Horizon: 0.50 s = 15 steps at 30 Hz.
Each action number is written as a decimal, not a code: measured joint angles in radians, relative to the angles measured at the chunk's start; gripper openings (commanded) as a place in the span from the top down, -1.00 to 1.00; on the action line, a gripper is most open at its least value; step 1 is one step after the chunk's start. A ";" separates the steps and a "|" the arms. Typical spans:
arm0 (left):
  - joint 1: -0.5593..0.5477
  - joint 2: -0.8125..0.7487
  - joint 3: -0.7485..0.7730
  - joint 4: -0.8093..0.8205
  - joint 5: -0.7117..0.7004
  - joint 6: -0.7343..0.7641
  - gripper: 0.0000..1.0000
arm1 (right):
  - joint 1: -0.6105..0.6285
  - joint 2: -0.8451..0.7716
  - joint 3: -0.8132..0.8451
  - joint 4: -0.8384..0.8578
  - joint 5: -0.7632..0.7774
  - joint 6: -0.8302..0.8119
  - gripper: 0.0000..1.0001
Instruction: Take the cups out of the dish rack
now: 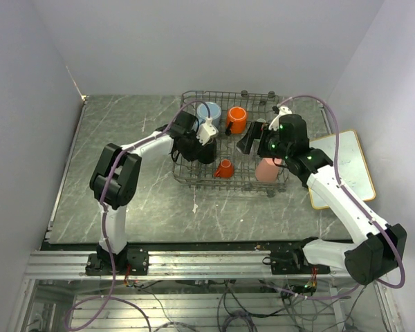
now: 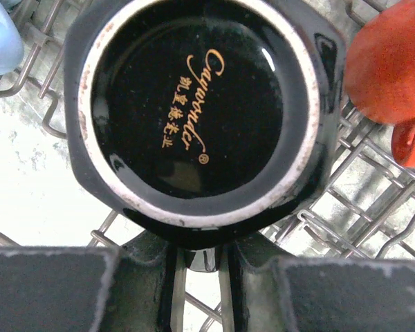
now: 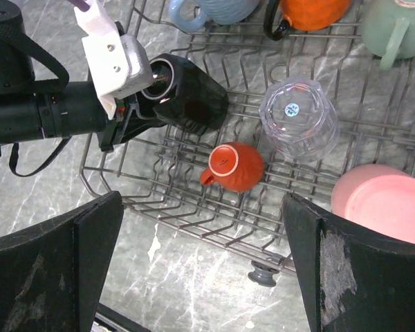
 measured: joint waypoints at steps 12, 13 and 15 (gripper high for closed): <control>-0.005 -0.076 -0.024 -0.048 -0.015 -0.102 0.86 | -0.001 0.000 -0.043 0.050 -0.041 0.011 -0.94; -0.005 -0.100 -0.024 -0.059 -0.015 -0.122 0.86 | -0.001 0.000 -0.043 0.055 -0.043 0.011 -0.94; -0.004 -0.153 -0.024 -0.071 -0.015 -0.156 0.86 | -0.001 0.000 -0.043 0.067 -0.050 0.012 -0.94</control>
